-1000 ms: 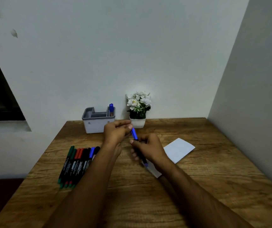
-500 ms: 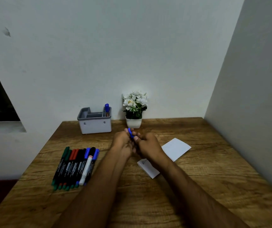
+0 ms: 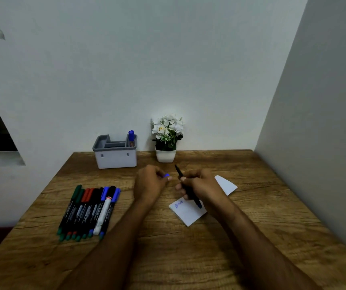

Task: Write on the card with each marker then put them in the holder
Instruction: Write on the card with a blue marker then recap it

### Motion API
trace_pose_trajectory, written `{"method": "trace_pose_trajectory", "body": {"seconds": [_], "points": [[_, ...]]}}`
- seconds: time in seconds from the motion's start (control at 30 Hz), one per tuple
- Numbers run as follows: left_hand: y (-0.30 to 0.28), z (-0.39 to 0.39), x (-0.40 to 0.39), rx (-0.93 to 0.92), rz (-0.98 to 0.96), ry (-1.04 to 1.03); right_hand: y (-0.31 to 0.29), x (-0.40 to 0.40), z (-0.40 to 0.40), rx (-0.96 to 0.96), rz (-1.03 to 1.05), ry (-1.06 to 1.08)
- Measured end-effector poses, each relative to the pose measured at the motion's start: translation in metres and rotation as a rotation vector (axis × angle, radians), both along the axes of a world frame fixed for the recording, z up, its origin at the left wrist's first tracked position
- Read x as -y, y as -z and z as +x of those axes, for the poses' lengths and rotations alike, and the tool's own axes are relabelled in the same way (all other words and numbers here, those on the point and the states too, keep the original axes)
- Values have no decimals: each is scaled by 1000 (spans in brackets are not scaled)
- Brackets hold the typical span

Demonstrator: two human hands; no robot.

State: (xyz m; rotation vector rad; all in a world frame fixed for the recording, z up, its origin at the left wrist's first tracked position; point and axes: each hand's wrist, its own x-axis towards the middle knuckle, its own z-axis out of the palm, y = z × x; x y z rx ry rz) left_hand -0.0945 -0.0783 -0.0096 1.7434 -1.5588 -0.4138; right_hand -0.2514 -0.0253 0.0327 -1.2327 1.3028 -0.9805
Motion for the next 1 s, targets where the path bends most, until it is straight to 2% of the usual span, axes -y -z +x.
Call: {"method": "trace_pose_trajectory", "body": {"seconds": [0.13, 0.2, 0.33, 0.43, 0.53, 0.73, 1.0], "points": [[6, -3, -4, 117, -20, 46, 2, -4, -12, 130, -24, 52], [7, -4, -7, 181, -113, 83, 1, -7, -17, 211, -42, 54], [4, -2, -19, 244, -286, 398, -2, -9, -25, 350, -95, 67], [6, 4, -29, 312, -222, 648, -3, -5, -30, 566, -57, 66], [14, 11, -33, 399, -82, 731, 1, -7, -35, 693, -71, 28], [14, 12, -40, 432, 30, 750, 20, -15, -37, 338, -191, 145], [24, 15, -43, 394, 19, 762, 39, -23, -36, -5, -295, 181]]}}
